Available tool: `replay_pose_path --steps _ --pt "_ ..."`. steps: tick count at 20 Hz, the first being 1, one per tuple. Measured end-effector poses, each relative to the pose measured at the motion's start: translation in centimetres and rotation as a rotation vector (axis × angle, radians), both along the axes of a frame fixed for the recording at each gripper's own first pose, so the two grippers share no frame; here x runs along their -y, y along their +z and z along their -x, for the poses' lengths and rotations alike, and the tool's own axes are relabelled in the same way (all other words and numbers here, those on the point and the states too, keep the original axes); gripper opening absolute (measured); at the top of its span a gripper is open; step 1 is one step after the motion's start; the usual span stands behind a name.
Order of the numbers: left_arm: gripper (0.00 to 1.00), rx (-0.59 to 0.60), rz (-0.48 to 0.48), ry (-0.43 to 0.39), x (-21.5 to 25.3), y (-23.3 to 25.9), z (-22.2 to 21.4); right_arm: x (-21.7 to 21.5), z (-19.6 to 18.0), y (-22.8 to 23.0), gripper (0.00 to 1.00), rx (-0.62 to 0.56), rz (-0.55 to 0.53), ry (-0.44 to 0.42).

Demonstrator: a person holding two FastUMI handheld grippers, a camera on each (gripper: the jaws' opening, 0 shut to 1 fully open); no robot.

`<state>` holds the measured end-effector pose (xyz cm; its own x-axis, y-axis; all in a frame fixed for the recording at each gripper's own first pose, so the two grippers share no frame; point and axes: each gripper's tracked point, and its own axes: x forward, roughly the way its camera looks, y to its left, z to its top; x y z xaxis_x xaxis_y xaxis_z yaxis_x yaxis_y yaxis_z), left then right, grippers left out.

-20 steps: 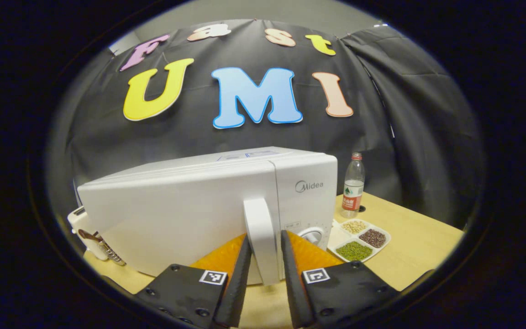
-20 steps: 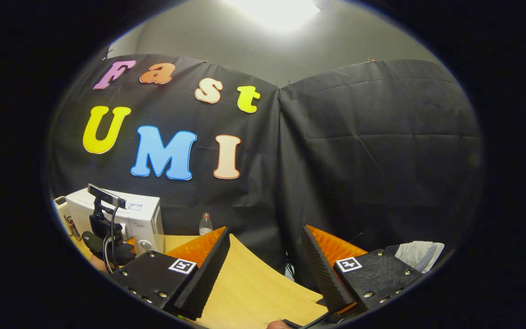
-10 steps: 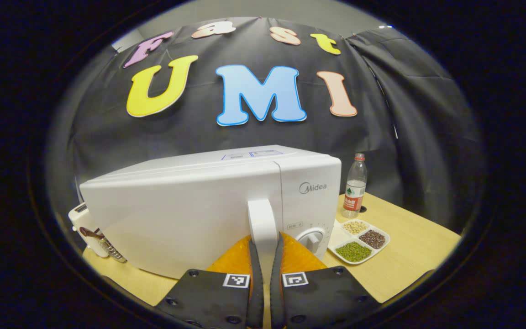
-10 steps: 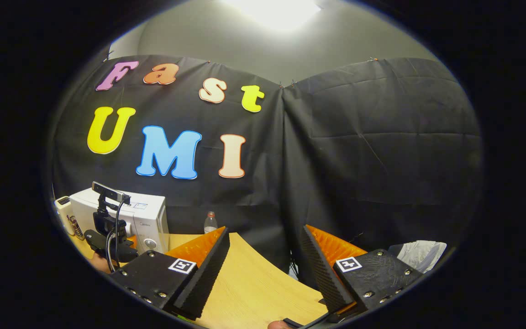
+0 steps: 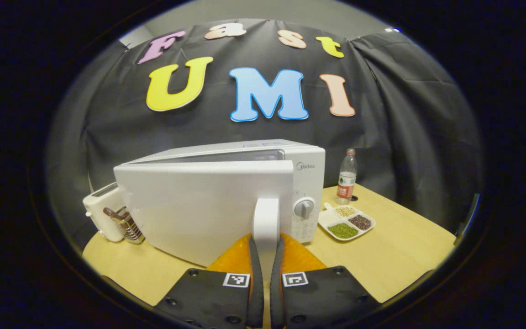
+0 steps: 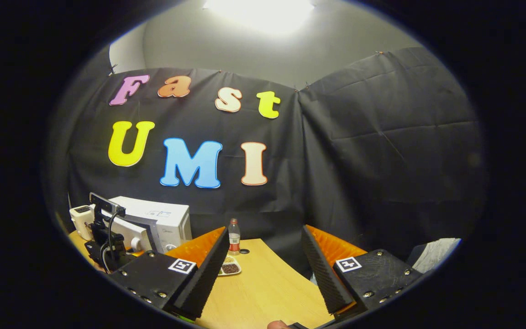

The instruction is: Open the microwave oven with the left hand, put the food in, and close the microwave oven.

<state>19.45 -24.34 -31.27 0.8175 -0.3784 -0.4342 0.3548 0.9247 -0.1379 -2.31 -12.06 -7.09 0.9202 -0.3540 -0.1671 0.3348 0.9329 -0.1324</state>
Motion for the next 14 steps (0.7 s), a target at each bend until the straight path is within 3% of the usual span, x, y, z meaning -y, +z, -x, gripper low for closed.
replay_pose_path --steps 8,14 --pt "0.12 -0.046 -0.039 0.137 -7.7 0.8 6.2 -3.1 0.9 1.1 0.95 0.047 -0.077 0.239" --pt "0.11 -0.054 -0.054 0.206 -14.0 1.0 9.5 -5.8 1.7 1.9 0.95 0.053 -0.106 0.326"
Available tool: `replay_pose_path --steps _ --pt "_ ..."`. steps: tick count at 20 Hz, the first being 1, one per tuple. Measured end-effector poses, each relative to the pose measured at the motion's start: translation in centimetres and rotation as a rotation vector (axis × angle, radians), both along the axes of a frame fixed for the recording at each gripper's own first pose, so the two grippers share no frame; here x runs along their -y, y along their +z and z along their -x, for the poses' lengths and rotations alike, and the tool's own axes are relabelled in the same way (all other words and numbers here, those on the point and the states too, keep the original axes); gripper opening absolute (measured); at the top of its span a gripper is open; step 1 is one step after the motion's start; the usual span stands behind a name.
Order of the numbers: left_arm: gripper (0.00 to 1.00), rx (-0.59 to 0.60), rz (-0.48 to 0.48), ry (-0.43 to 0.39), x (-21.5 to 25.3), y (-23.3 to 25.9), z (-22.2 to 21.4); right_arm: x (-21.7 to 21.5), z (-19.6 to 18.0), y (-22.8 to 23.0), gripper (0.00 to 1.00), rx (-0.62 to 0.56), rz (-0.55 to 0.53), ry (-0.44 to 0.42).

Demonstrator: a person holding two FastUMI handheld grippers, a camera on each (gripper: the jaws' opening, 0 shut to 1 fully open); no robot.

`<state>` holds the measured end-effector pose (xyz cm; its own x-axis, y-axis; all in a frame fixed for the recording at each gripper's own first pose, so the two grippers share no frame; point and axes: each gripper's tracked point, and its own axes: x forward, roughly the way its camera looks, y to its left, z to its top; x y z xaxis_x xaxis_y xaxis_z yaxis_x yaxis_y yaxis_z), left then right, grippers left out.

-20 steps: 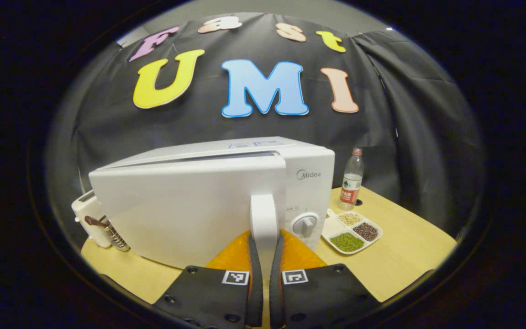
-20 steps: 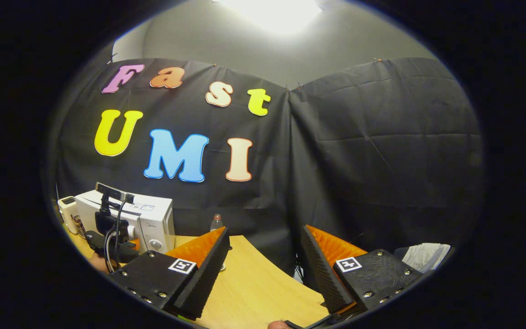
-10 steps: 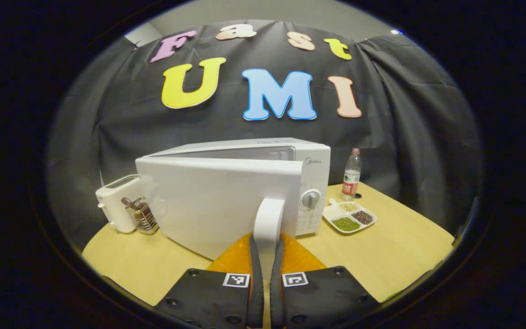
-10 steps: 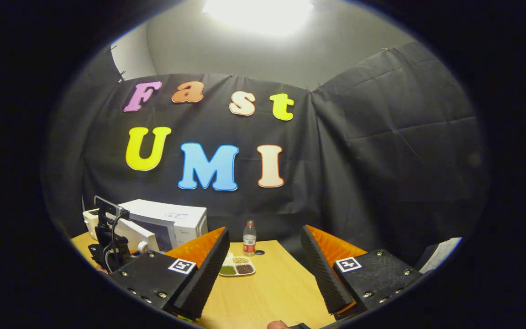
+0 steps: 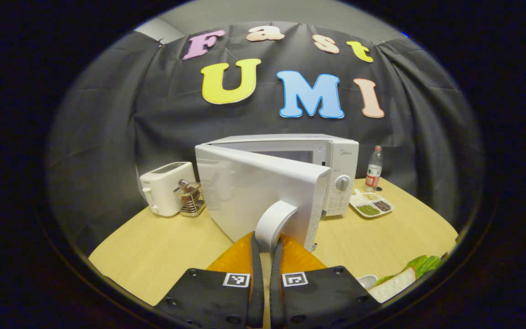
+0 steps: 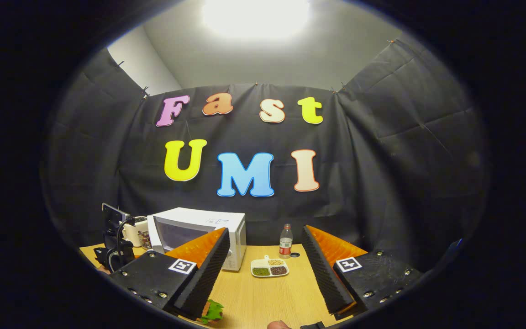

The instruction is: Open the microwave oven with the left hand, put the food in, and close the microwave oven.

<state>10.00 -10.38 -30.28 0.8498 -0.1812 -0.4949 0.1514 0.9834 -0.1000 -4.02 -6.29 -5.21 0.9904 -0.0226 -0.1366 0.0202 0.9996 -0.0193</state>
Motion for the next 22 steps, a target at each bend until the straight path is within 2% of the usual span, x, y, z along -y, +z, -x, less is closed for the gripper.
replay_pose_path --steps 4,14,15,16,18,19,20,22 --pt "0.12 0.015 0.026 -0.005 -3.5 -0.2 1.4 -3.7 -0.1 0.1 0.95 0.0 0.004 0.034" --pt "0.12 0.024 0.054 -0.12 -11.4 -0.8 2.5 -14.9 0.5 0.3 0.95 -0.009 0.006 0.046" --pt "0.16 0.026 0.055 -0.124 -12.1 -0.8 2.6 -15.8 0.5 0.0 0.95 -0.014 0.006 0.047" --pt "0.12 0.028 0.058 -0.125 -12.8 -0.9 2.5 -16.4 0.6 -0.1 0.95 -0.02 0.008 0.046" --pt "0.12 0.032 0.055 -0.121 -14.0 -1.1 2.4 -17.4 0.7 -0.3 0.95 -0.029 0.01 0.049" --pt "0.16 0.034 0.05 -0.117 -14.7 -1.2 2.3 -17.8 0.7 -0.4 0.95 -0.032 0.011 0.048" --pt "0.13 0.037 0.044 -0.11 -15.4 -1.3 2.3 -18.0 0.7 -0.6 0.95 -0.037 0.01 0.047" --pt "0.16 0.032 0.037 -0.085 -16.9 -1.5 2.1 -18.2 0.6 -1.2 0.95 -0.048 0.001 0.047"
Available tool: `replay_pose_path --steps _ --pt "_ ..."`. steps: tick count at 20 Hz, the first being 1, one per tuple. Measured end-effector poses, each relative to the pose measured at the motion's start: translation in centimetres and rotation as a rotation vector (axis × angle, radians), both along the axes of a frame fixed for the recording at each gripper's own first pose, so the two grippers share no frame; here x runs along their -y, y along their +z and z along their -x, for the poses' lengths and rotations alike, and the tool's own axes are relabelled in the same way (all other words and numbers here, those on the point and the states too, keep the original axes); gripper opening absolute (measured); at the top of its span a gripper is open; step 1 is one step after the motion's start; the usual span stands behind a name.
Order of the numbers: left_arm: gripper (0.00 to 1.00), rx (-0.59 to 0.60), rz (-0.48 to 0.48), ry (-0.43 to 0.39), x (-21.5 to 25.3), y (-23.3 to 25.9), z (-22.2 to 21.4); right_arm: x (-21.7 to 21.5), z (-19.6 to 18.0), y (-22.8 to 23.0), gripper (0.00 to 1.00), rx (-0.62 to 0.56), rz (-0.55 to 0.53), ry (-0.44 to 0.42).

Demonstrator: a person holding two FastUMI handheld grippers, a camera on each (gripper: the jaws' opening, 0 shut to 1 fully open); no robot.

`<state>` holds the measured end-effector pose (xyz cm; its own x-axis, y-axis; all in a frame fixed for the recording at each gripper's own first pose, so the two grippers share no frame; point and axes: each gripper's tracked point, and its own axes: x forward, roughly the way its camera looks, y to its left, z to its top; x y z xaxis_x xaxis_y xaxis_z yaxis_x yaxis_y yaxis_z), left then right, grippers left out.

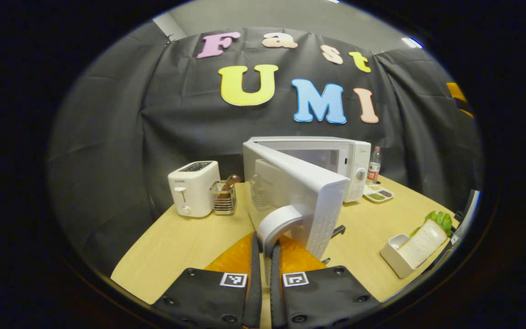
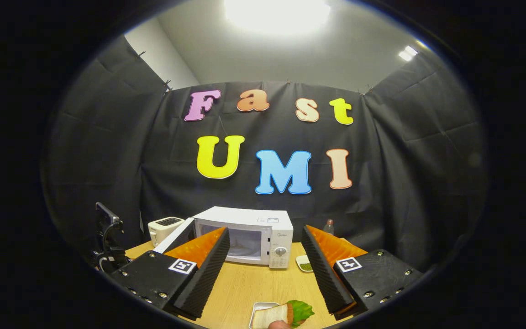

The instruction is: Open the microwave oven with the left hand, put the food in, and close the microwave oven.

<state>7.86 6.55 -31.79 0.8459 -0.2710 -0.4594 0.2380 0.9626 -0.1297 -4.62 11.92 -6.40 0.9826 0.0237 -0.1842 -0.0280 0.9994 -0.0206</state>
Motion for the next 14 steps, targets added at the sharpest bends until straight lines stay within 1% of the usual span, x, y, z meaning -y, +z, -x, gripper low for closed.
replay_pose_path --steps 1,2,3,5,7,9,10,11,13,14 --pt "0.14 -0.009 0.009 0.014 -0.6 0.0 0.2 0.1 -0.1 -0.3 0.95 -0.009 -0.005 -0.001" --pt "0.21 -0.017 0.018 0.038 -1.2 -0.1 0.5 0.3 -0.2 -0.8 0.95 -0.022 -0.012 -0.001" --pt "0.21 -0.017 0.028 0.058 -1.9 0.4 0.9 0.6 -0.4 -1.4 0.95 -0.036 -0.02 0.001" --pt "0.41 0.017 0.023 0.103 -3.2 2.1 1.8 1.4 -0.9 -2.5 0.95 -0.068 -0.033 0.008" --pt "0.69 0.026 0.006 0.145 -4.4 3.3 3.4 2.5 -1.4 -4.0 0.95 -0.116 -0.049 0.014" --pt "0.97 0.054 -0.003 0.19 -5.4 5.4 4.3 3.5 -1.7 -6.1 0.96 -0.198 -0.064 0.027" --pt "0.96 0.074 -0.004 0.205 -5.9 7.1 5.0 3.8 -1.6 -7.4 0.95 -0.247 -0.072 0.04" --pt "0.98 0.097 -0.007 0.219 -6.2 8.7 5.6 4.1 -1.5 -8.6 0.96 -0.293 -0.082 0.054" --pt "0.96 0.158 -0.006 0.242 -6.3 12.4 6.0 4.4 -1.1 -11.0 0.96 -0.386 -0.105 0.082" --pt "0.98 0.193 -0.006 0.25 -6.1 14.2 6.1 4.7 -0.7 -12.2 0.96 -0.43 -0.112 0.094"
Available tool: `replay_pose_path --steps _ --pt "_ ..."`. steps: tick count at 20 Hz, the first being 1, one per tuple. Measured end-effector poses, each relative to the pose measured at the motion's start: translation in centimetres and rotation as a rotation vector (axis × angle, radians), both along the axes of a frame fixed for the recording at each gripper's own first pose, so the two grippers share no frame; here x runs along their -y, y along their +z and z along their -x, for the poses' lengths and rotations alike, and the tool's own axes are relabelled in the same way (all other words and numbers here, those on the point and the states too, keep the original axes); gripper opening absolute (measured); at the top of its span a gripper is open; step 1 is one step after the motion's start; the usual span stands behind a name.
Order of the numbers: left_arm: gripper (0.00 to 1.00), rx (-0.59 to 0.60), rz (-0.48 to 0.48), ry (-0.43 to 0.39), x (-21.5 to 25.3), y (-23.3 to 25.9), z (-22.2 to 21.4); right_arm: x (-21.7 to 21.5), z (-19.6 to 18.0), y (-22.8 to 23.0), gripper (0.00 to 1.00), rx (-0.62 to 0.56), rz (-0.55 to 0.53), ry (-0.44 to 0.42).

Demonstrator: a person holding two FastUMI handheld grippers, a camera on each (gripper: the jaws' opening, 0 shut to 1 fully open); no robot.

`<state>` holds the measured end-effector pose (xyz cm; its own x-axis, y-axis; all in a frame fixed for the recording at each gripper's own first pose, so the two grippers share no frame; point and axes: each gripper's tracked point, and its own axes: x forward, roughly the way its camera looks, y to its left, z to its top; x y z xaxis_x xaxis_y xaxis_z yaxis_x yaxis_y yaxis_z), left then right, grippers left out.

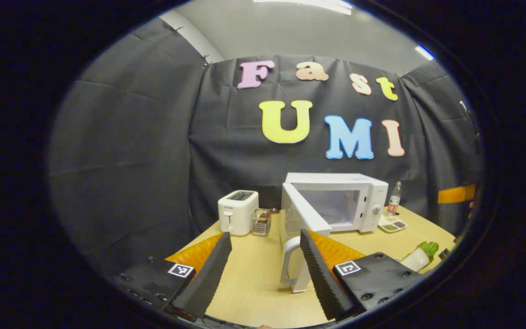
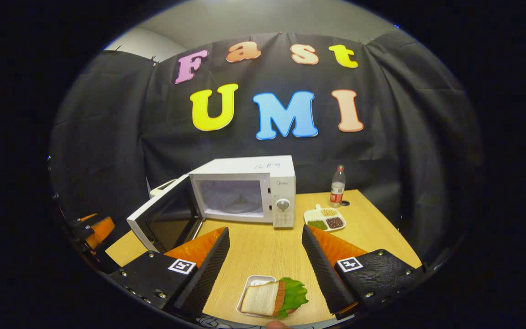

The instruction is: Open the microwave oven with the left hand, put the food in, and close the microwave oven.

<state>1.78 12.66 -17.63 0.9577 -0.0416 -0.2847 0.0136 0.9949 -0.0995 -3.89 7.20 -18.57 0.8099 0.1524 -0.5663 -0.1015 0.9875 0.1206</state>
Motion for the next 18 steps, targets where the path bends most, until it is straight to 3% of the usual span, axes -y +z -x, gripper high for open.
replay_pose_path --steps 2,8,18 --pt "0.94 0.065 -0.002 0.007 0.7 3.5 -0.4 0.2 0.4 -2.0 0.99 -0.074 -0.016 0.026" --pt "0.98 0.195 -0.01 0.015 3.0 10.7 -0.7 1.2 2.2 -8.0 0.99 -0.283 -0.101 0.048" --pt "0.98 0.222 -0.069 0.048 6.0 13.6 0.3 2.2 6.1 -14.6 0.99 -0.622 -0.323 0.026"
